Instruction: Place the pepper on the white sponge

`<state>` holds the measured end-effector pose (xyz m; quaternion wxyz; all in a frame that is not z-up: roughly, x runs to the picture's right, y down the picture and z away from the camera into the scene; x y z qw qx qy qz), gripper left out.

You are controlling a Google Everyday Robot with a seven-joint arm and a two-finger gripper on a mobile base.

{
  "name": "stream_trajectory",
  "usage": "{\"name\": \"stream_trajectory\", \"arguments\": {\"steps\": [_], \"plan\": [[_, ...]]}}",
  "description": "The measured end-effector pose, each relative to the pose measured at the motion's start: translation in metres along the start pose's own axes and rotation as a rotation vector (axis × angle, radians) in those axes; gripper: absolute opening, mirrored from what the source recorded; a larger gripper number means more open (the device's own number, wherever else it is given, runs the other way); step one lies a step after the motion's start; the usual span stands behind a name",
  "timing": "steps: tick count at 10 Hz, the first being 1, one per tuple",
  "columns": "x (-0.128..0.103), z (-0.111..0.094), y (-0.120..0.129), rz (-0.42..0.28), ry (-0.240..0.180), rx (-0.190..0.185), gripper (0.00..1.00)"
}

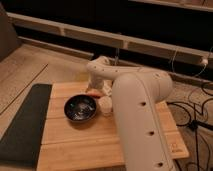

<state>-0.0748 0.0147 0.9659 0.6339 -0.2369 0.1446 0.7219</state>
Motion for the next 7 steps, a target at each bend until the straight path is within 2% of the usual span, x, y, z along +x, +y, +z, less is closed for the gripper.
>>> {"name": "stream_trajectory", "arguments": {"steps": [1,3,4,5,6,7], "plan": [[-0.007,0.0,0.004,-0.006,-0.019,-0.019,0.65],[-0.021,-0.004,0.03,-0.077,-0.075,-0.134,0.65],[-0.021,-0.009,0.043,-0.148,-0.095,-0.195,0.65],[-0.016,-0.013,0.052,-0.221,-0.096,-0.237,0.65],[-0.002,-0.017,0.061,-0.336,-0.078,-0.283,0.65],[0.014,-0.02,0.065,-0.432,-0.047,-0.309,0.65]]}}
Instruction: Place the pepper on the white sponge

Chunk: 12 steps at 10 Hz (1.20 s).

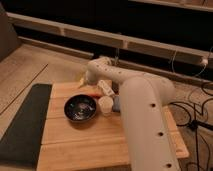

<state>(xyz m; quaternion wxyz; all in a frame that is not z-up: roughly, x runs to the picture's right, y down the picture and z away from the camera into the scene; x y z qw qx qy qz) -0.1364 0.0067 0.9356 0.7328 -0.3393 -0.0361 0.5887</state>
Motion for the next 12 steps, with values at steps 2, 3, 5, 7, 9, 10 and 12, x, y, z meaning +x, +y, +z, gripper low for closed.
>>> {"name": "stream_trajectory", "arguments": {"steps": [2,3,5,7,9,10,12], "plan": [[0.043,-0.007,0.017,-0.233,0.145,-0.058,0.65],[0.054,-0.01,0.02,-0.294,0.185,-0.072,0.65],[0.072,-0.016,0.023,-0.384,0.246,-0.097,0.65],[0.074,-0.019,0.024,-0.407,0.248,-0.109,0.65],[0.066,-0.033,0.005,-0.369,0.188,-0.08,0.65],[0.067,-0.044,-0.005,-0.354,0.183,-0.053,0.65],[0.075,-0.056,-0.018,-0.338,0.202,-0.022,0.65]]}}
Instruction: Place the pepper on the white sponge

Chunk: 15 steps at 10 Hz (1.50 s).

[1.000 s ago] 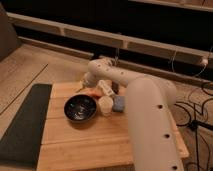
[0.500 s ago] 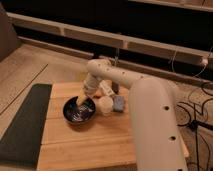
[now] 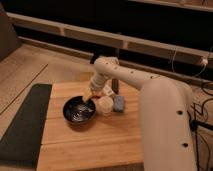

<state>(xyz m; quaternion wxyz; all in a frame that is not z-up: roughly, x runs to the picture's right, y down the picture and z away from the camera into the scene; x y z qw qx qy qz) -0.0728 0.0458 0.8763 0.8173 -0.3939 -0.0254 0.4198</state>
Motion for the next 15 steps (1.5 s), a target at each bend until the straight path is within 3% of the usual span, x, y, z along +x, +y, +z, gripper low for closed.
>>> {"name": "stream_trajectory", "arguments": {"steps": [5,9,11,15], "plan": [[-0.005,0.006,-0.006,0.007,-0.017,-0.011,0.65],[0.007,0.012,-0.061,-0.057,-0.014,-0.002,0.65],[0.011,0.012,-0.072,-0.112,0.029,-0.002,0.65],[0.008,0.028,-0.071,-0.215,0.142,-0.046,0.65]]}}
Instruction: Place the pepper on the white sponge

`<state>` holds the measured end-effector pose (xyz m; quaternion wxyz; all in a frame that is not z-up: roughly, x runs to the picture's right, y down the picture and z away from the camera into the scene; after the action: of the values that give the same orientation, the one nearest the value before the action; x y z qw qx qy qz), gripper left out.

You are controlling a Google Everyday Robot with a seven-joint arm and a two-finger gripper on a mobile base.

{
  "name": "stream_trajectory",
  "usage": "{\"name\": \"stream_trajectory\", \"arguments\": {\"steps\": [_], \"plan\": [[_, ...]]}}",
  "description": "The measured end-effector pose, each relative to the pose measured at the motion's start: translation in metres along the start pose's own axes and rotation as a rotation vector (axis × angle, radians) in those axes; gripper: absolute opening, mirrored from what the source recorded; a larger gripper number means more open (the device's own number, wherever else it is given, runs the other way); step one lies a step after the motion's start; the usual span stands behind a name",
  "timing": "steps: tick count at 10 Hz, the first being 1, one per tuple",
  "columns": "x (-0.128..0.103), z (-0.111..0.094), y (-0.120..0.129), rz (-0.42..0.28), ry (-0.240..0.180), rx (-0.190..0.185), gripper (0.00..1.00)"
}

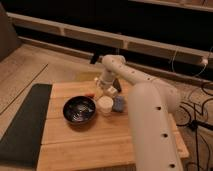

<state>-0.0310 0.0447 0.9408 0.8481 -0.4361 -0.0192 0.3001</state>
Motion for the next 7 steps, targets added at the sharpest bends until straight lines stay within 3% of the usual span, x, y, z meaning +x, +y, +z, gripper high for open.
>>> {"name": "stream_trajectory", "arguments": {"steps": [4,6,7], "plan": [[0.005,0.011,-0.006,-0.021,0.069,-0.039,0.65],[0.002,0.017,-0.009,-0.017,0.075,-0.055,0.65],[-0.001,0.02,-0.01,-0.016,0.072,-0.065,0.58]]}}
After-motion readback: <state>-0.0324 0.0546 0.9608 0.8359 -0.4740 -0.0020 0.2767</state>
